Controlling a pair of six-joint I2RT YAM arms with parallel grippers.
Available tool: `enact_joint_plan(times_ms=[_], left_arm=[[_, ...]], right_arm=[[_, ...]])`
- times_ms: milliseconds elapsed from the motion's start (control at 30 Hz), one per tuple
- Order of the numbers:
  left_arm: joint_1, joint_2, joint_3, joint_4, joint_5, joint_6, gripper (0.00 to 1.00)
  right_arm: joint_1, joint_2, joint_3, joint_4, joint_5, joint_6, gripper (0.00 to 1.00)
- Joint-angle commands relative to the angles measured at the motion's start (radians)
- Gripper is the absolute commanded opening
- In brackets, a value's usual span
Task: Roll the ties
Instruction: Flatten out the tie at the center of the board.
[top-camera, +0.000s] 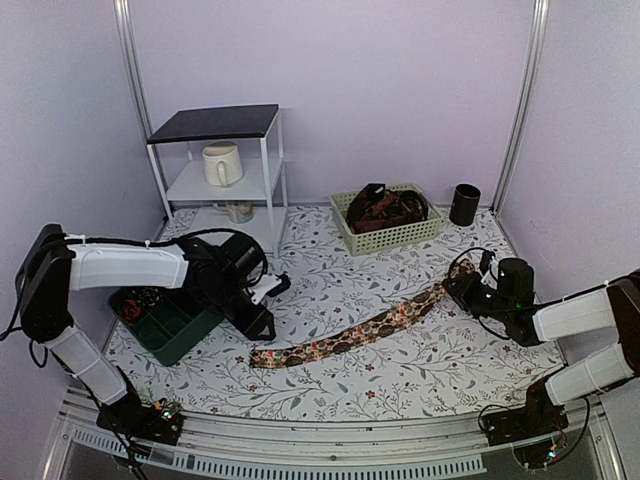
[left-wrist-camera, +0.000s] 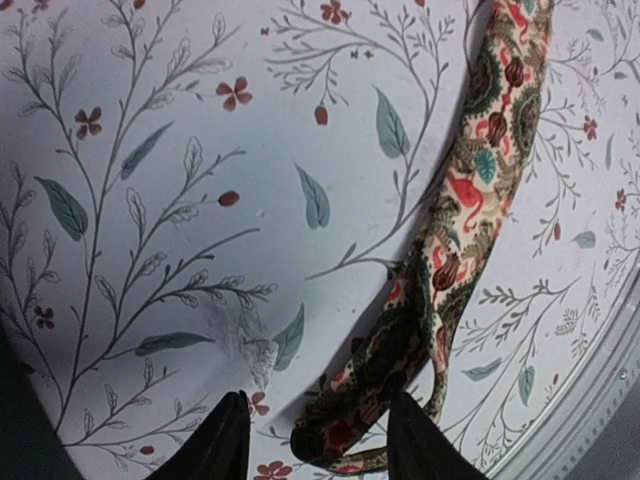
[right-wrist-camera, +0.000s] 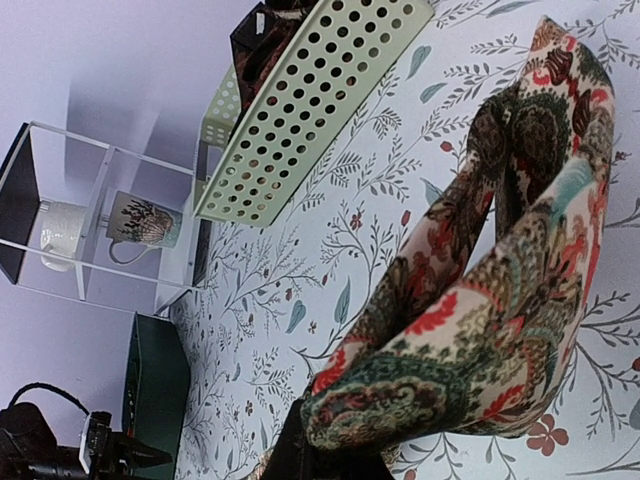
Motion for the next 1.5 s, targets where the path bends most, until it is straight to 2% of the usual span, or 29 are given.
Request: enact_joint_plan(times_ms=[0, 233, 467, 633, 867, 1133, 1467], left_arm=[[0.014, -0.005, -0.009, -0.085, 0.044, -0.042, 0.46], [0.018, 0.079, 0.010, -0.131, 0.042, -0.070, 0.46], [0.020, 0.082, 0.010, -0.111, 0.047, -0.077, 0.47], [0.022, 0.057, 0.004, -0.091, 0.064, -0.092, 0.48], [0.026, 0.045, -0.025, -0.041, 0.171, -0.100, 0.50], [0.028, 0.027, -0.034, -0.054, 0.145, -0.130, 0.51], [0.026, -0.002, -0.089, -0.011, 0.222, -0.154, 0.52]], right_arm=[[0.001, 0.031, 0.026, 0.004, 0.009, -0.009, 0.04], [-0.023, 0.044, 0.032, -0.011, 0.008, 0.000, 0.04], [-0.068, 0.076, 0.044, -0.044, 0.020, 0.001, 0.04], [-0.106, 0.116, 0.044, -0.056, 0.010, 0.008, 0.04], [-0.118, 0.155, 0.053, -0.055, 0.003, 0.011, 0.03], [-0.132, 0.161, 0.058, -0.071, 0.025, 0.016, 0.03], [-0.142, 0.187, 0.086, -0.086, 0.029, 0.019, 0.03]])
